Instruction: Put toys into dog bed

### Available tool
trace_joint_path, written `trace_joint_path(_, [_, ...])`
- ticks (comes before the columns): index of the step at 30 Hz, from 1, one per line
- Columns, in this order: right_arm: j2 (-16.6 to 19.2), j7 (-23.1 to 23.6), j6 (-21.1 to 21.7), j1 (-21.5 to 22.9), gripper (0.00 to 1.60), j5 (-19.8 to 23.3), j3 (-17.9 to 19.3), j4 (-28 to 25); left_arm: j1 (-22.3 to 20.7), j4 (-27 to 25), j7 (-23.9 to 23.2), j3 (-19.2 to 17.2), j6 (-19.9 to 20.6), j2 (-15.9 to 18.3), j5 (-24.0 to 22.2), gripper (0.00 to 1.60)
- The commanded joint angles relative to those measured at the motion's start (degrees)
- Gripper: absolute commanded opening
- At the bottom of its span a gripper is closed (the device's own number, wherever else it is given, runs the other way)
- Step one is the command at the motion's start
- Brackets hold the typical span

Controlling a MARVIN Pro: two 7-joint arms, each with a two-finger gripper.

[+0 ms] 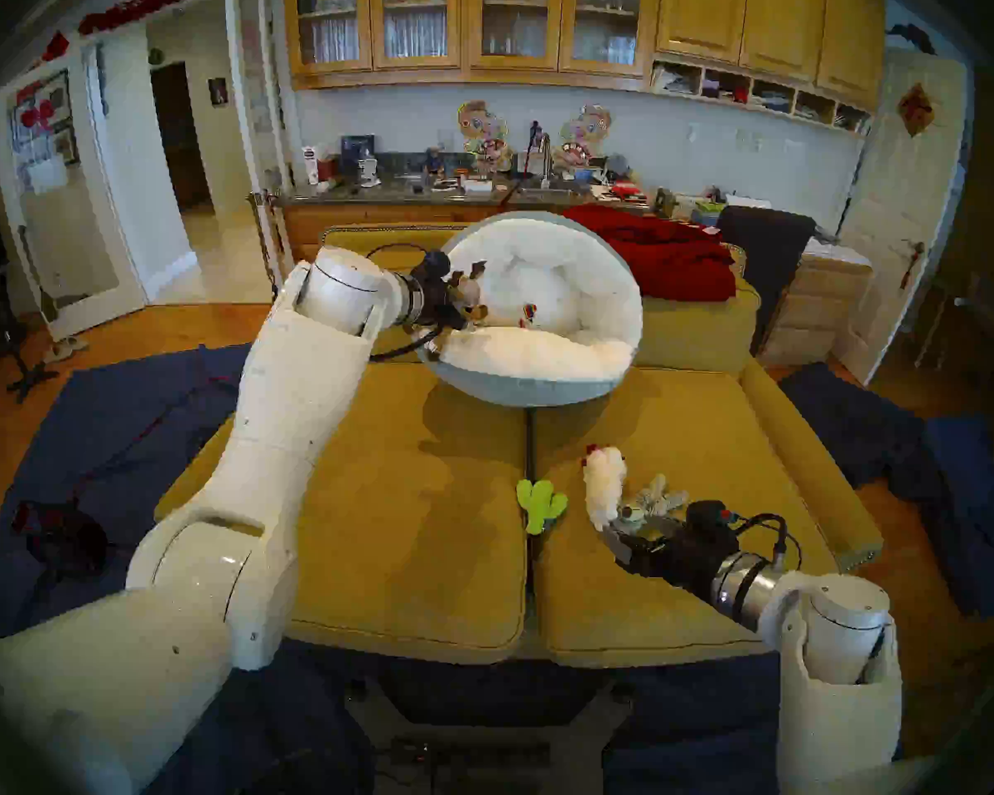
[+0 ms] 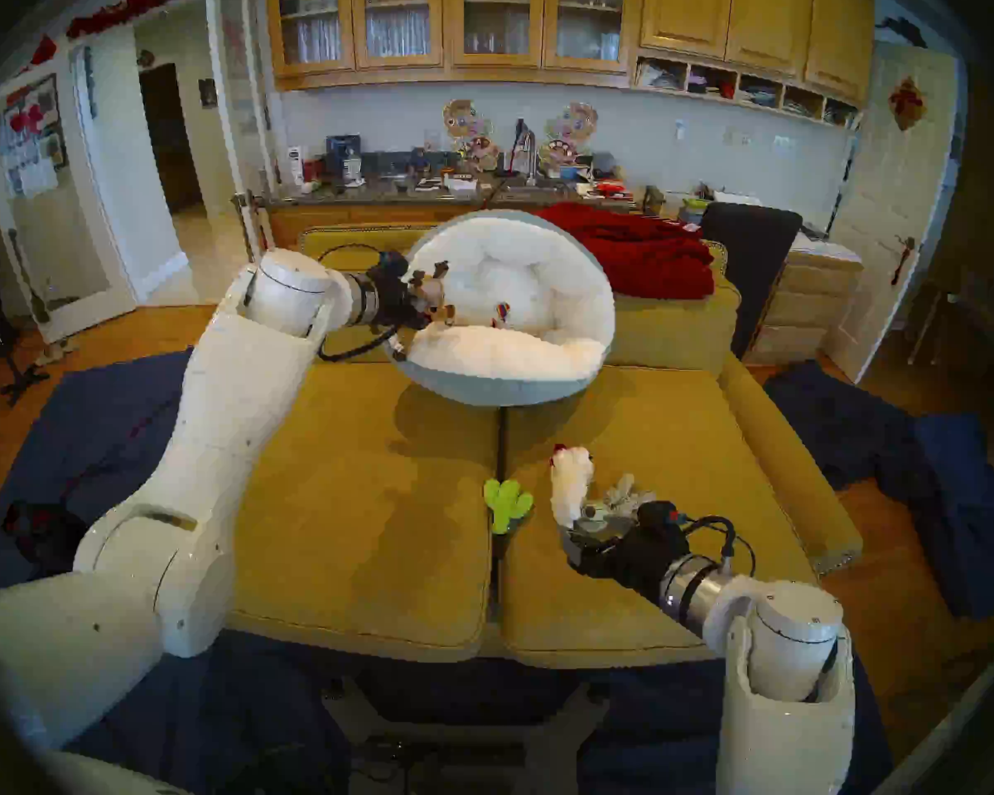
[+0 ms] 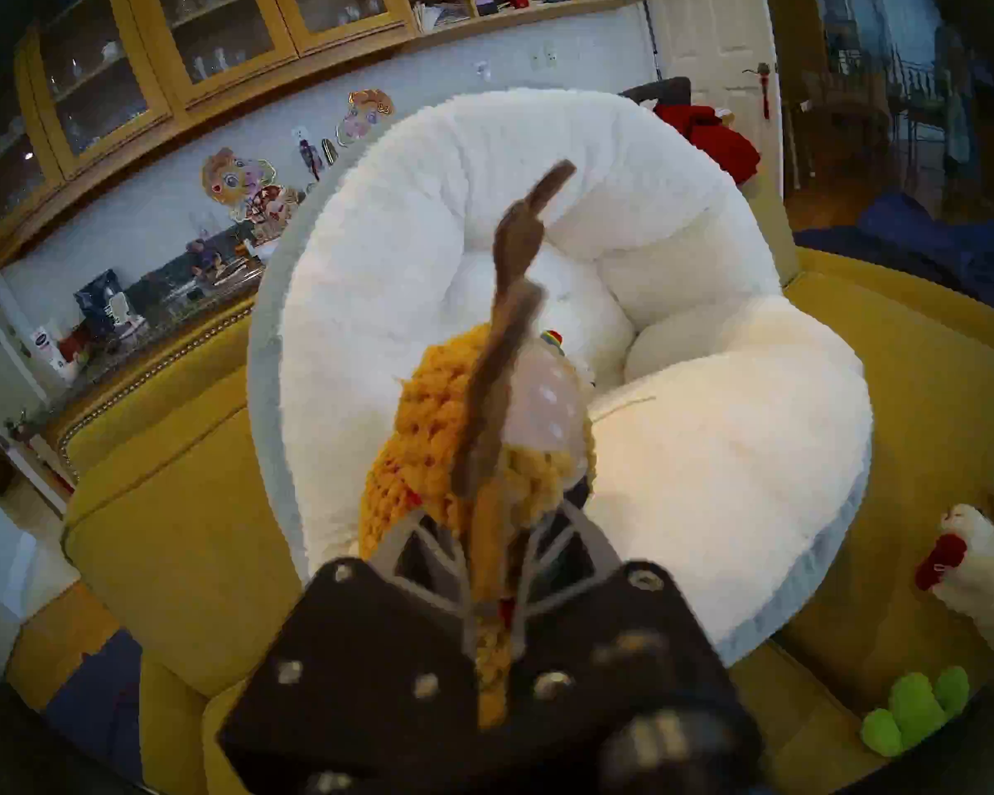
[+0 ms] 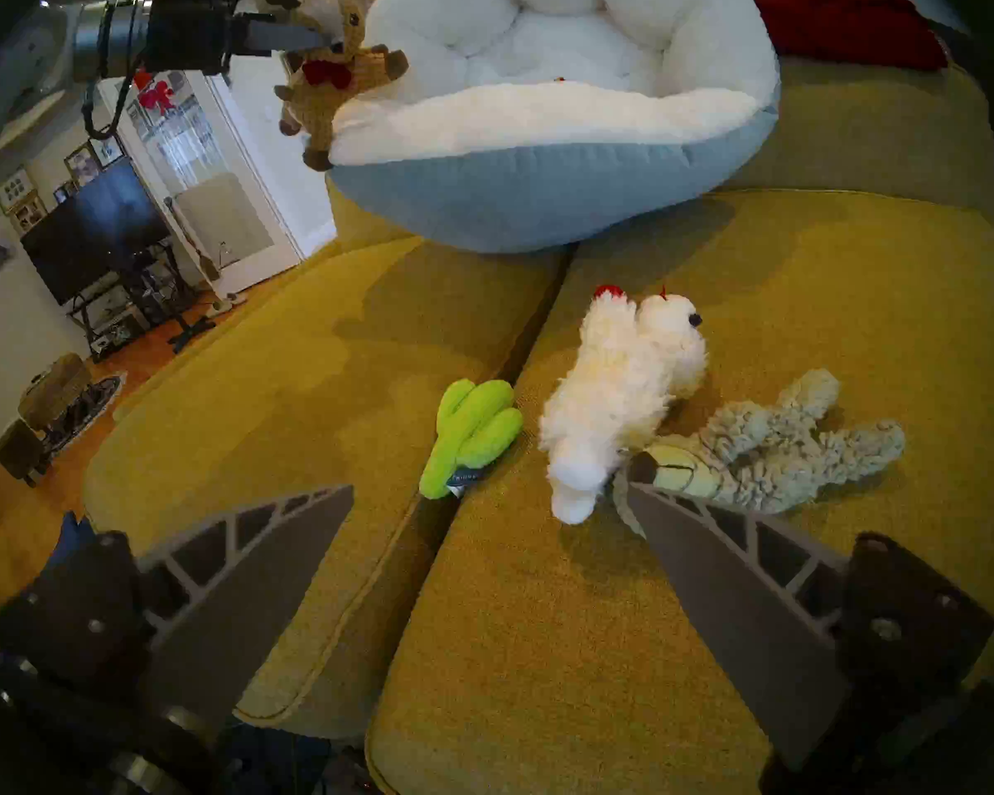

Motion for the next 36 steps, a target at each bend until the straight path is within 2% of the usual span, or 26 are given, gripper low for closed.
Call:
trace_joint_path(1, [0.1, 0.1, -0.3, 0.7, 1.60, 0.2, -0.1, -0.9, -6.1, 0.7, 0.5, 0.2, -0.2, -1.8, 0.2, 0.00])
trace_joint_path(36, [0.2, 0.1, -0.3, 0.9, 1.60, 0.2, -0.1, 1.0, -13.5, 11.5, 2.5, 1.4, -0.3, -6.2, 4.2, 0.00])
